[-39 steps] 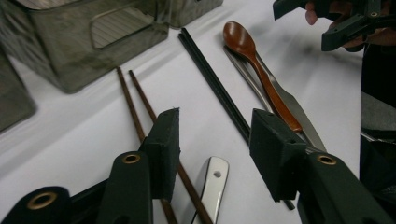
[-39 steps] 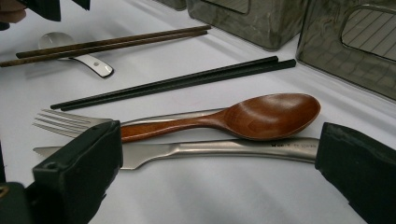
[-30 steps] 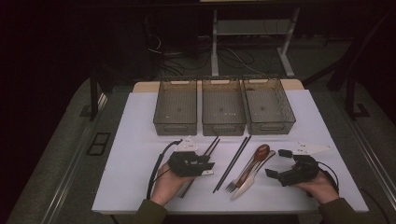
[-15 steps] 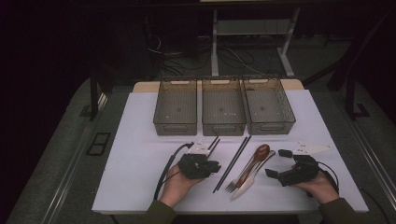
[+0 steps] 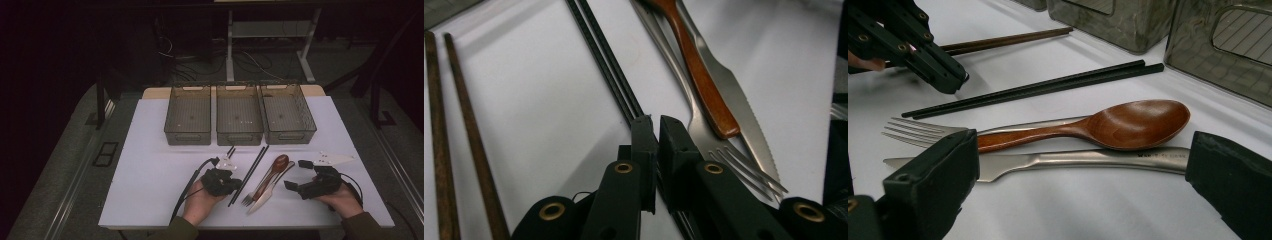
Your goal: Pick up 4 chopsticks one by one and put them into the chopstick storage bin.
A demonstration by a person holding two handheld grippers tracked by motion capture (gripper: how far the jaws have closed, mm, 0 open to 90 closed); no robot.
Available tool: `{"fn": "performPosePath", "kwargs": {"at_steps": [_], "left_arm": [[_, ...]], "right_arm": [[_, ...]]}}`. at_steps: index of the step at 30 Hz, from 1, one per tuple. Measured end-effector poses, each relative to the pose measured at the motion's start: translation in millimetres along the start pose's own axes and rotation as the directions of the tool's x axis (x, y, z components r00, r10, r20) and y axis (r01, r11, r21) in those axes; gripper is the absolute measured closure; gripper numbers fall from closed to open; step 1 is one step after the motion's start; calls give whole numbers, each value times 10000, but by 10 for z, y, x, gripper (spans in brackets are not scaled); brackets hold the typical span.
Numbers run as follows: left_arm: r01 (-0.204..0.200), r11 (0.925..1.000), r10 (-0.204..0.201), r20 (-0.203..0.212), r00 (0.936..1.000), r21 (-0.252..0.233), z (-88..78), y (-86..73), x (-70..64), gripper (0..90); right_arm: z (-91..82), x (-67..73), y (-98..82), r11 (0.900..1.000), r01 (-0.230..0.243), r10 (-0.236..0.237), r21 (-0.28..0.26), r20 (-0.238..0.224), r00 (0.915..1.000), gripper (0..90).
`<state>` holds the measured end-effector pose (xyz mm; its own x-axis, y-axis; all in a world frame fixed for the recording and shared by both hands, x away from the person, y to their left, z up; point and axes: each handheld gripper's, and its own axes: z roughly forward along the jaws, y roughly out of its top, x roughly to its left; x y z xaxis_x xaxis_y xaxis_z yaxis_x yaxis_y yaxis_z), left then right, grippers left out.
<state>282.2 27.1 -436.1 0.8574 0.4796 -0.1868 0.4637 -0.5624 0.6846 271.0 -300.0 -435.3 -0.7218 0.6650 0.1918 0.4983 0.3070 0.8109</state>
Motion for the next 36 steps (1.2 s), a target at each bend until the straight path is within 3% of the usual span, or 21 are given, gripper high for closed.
{"fn": "performPosePath", "kwargs": {"at_steps": [12, 23, 30, 33, 34, 36], "left_arm": [[61, 9987, -50, -228, 9997, 511, 55, 4, -20, 823], [-118, 9951, 174, -565, 9983, 981, 90, 37, -69, 806], [143, 9939, -66, -709, 9975, 1091, 105, 46, -93, 808], [190, 9929, -92, -838, 9964, 1174, 88, 44, -80, 809], [31, 9930, 75, -886, 9960, 1183, 82, 47, -59, 809], [231, 9929, -111, -1024, 9947, 1164, 69, 40, -50, 809]], "right_arm": [[-1, -1, 1, 10000, 10, -10, -30, -1, 10000, 8], [1, 2, 1, 10000, 10, -10, -3, -13, 10000, 8], [-1, 0, 2, 10000, 10, -11, -29, -11, 10000, 8], [-3, -1, 2, 10000, 12, -12, -32, -12, 10000, 8], [-3, -1, 3, 10000, 14, -14, -34, -16, 10000, 8], [-4, -2, 3, 10000, 20, -20, -45, -15, 10000, 8]]}}
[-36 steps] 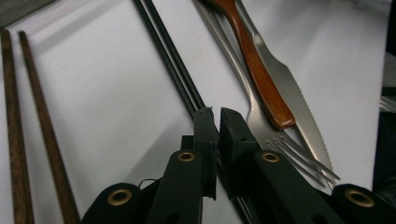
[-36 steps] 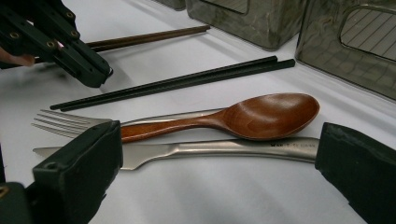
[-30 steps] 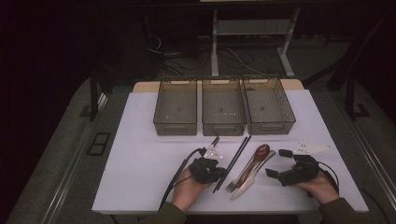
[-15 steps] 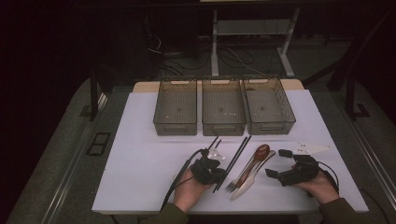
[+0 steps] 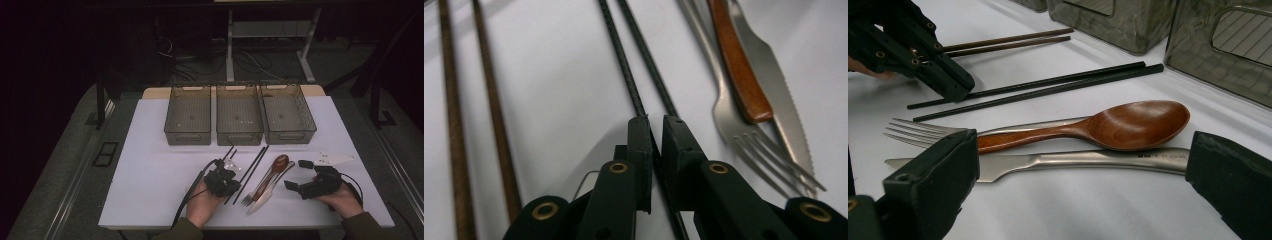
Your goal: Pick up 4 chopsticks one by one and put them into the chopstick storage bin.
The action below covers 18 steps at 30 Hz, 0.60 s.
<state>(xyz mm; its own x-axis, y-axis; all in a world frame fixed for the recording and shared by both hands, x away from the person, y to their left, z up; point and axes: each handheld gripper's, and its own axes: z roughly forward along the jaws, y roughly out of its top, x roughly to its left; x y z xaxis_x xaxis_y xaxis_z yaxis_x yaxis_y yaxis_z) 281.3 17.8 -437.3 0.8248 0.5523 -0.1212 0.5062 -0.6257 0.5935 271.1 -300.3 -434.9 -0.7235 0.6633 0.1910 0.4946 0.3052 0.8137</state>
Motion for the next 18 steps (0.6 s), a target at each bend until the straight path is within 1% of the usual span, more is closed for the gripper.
{"fn": "performPosePath", "kwargs": {"at_steps": [1, 2, 3, 5, 6, 9, 10, 11, 12, 16, 18], "left_arm": [[130, 9999, -130, -36, 9999, 7, -7, -4, 5, 809], [55, 10000, -54, -107, 9999, 46, -16, -4, 24, 808], [160, 9999, -160, -121, 9998, -3, -19, -9, 28, 808], [266, 9996, -266, -7, 9996, -71, -29, -11, 33, 807], [383, 9992, -382, 69, 9992, -131, -42, -8, 25, 807], [427, 9983, -420, 174, 9990, -397, -106, 32, 19, 793], [589, 9964, -572, 298, 9979, -601, -137, 66, 45, 781], [589, 9964, -572, 298, 9979, -601, -137, 66, 45, 777], [667, 9952, -642, 374, 9972, -721, -148, 94, 77, 777], [900, 9918, -869, 373, 9955, -906, -92, 176, 152, 777], [1110, 9898, -1064, 542, 9928, -898, -18, 230, 197, 778]], "right_arm": [[0, 0, 0, 10000, 0, 0, 0, 0, 10000, 8], [0, 0, 0, 10000, -5, 5, -11, 6, 10000, 8], [0, -1, 0, 10000, -3, 3, -6, 5, 10000, 8], [-1, 0, 0, 10000, -18, 18, -4, 1, 10000, 8], [-1, 0, 0, 10000, -18, 18, -4, 1, 10000, 8], [-5, 1, 0, 10000, -57, 57, -12, -3, 10000, 8], [-6, -2, 0, 10000, -61, 61, -6, 12, 10000, 8], [-5, -2, 1, 10000, -68, 68, -7, 17, 10000, 8], [-5, -2, 1, 10000, -68, 68, -7, 17, 10000, 8], [-1, -1, 3, 10000, -75, 75, -18, 11, 10000, 8], [1, -6, 3, 10000, -93, 93, -14, 11, 10000, 8]]}}
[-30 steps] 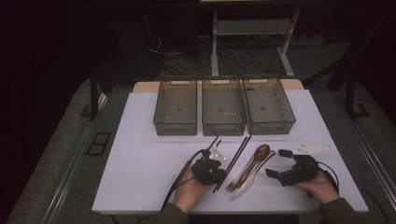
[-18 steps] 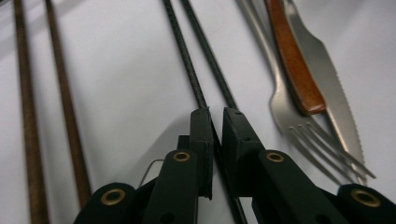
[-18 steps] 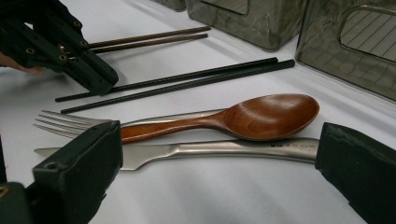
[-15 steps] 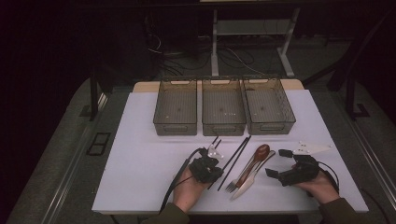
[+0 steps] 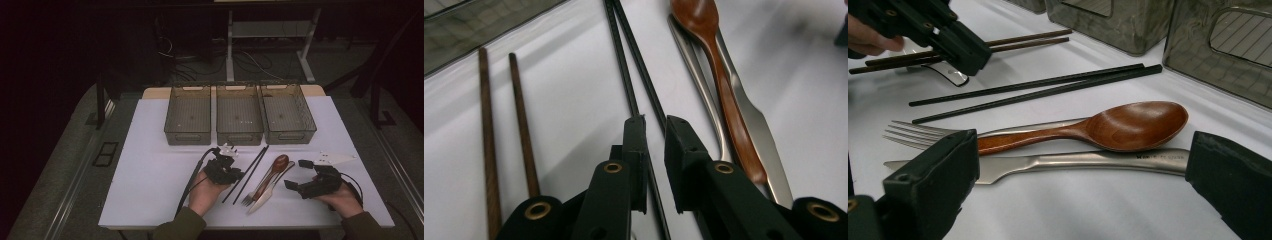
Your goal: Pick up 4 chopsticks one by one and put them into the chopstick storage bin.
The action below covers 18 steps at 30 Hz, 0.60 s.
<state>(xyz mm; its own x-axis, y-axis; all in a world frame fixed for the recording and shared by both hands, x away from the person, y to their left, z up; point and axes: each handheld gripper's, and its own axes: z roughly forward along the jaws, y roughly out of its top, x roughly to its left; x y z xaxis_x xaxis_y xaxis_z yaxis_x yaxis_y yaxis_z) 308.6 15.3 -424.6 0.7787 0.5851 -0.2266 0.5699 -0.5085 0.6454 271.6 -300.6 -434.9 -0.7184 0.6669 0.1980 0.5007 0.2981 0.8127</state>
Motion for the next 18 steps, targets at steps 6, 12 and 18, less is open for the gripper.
{"fn": "performPosePath", "kwargs": {"at_steps": [6, 12, 18], "left_arm": [[41, 9999, -40, -82, 10000, 143, 148, 61, 2, 791], [174, 9996, -170, -199, 9997, 204, 237, 76, 7, 796], [-108, 9989, 131, -513, 9986, 463, 298, 69, -11, 817]], "right_arm": [[2, -5, -1, 10000, 3, -3, 10, 14, 10000, 8], [3, -8, -1, 10000, -9, 9, 2, 11, 10000, 8], [0, -10, 0, 10000, -29, 29, -4, 11, 10000, 8]]}}
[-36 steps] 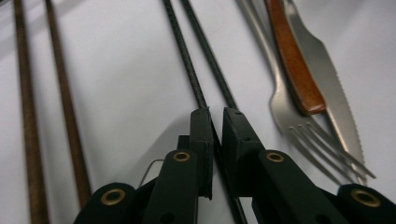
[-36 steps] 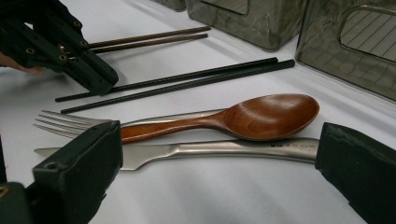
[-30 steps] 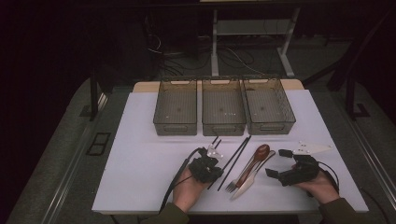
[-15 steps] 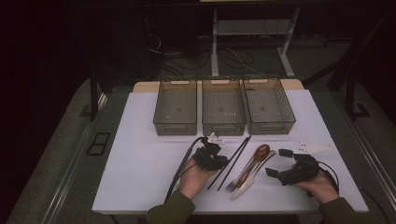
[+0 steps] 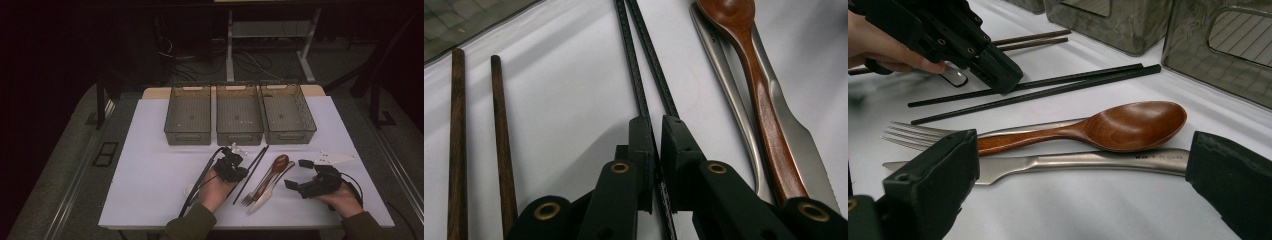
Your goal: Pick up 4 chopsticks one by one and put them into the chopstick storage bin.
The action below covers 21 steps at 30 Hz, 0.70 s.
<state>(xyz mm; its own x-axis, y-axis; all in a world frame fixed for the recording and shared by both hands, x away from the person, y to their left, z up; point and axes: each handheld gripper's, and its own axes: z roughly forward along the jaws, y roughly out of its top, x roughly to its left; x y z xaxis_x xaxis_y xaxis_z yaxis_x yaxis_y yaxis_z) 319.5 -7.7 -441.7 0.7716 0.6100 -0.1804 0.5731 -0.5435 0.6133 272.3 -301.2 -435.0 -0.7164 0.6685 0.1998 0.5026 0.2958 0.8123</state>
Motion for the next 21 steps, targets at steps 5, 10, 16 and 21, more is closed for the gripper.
{"fn": "performPosePath", "kwargs": {"at_steps": [5, 10, 16, 21], "left_arm": [[68, 10000, -68, -199, 9998, 3, 4, -3, -25, 830], [135, 9999, -134, -397, 9991, 21, 1, -4, -36, 840], [247, 9996, -255, -629, 9977, -128, 3, -18, -75, 841], [25, 10000, -32, -801, 9968, -87, 4, -26, -92, 834]], "right_arm": [[-1, 2, 0, 10000, -8, 8, -4, 1, 10000, 8], [-1, 1, 0, 10000, -11, 11, -22, 7, 10000, 8], [-4, 1, 0, 10000, -41, 41, -39, 15, 10000, 8], [-7, -1, 0, 10000, -62, 63, -45, 11, 10000, 8]]}}
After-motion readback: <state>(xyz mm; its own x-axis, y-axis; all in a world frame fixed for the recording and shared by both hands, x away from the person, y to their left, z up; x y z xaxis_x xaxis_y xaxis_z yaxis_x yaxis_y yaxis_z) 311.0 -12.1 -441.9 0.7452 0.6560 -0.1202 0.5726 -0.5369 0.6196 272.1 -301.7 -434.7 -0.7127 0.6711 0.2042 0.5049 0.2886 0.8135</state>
